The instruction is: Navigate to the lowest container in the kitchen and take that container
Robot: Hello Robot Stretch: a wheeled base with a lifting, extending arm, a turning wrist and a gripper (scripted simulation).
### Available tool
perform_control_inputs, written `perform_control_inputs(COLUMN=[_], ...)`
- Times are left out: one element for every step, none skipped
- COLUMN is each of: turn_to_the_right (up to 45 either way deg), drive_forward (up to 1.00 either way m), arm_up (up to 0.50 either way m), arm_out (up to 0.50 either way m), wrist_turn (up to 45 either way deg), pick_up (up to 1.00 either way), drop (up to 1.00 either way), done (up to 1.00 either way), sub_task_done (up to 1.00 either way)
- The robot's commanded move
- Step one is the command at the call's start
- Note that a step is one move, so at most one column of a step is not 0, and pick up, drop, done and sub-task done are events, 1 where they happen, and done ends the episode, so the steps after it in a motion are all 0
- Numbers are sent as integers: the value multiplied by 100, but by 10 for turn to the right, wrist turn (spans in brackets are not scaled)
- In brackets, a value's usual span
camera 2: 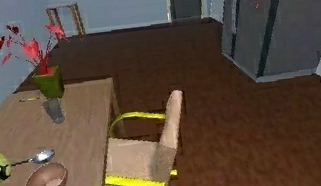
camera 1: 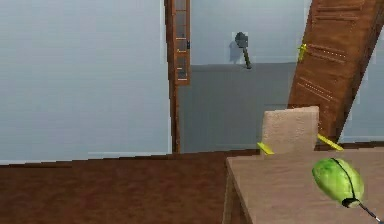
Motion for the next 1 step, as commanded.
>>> perform_control_inputs(turn_to_the_right=[-300], drive_forward=[0], arm_up=[0], arm_out=[0], wrist_turn=[0], pick_up=[0], drop=[0], done=[0], sub_task_done=[0])
